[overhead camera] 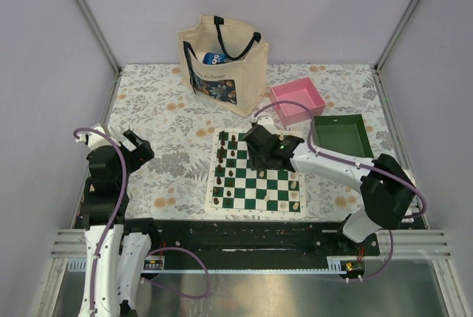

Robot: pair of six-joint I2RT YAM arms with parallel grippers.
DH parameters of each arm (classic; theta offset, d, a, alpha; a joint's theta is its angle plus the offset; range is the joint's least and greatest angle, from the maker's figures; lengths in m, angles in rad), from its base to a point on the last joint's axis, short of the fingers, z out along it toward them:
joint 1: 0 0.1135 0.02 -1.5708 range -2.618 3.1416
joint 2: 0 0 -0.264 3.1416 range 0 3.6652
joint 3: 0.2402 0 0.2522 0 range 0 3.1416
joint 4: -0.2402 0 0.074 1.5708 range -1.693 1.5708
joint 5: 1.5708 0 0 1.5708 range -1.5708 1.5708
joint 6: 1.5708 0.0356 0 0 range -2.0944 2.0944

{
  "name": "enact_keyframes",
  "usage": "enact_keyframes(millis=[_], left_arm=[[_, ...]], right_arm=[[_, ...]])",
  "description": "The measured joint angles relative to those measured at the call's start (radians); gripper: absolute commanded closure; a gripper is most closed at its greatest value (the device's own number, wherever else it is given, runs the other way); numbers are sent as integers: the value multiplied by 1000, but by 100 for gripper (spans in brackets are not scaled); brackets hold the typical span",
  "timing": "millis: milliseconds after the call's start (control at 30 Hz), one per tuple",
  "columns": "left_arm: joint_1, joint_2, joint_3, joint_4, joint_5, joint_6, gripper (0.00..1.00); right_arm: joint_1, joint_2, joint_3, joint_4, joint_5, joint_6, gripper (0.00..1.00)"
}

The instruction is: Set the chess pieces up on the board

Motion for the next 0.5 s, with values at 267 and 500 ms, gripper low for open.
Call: enact_keyframes(millis=[267, 500], left_arm=[[1, 2, 0, 0, 3, 0, 1], [1, 9, -3, 0, 3, 0, 1]], right_arm=[[-74, 1, -5, 15, -55, -6, 27], [-109, 22, 3, 35, -105, -10, 11]])
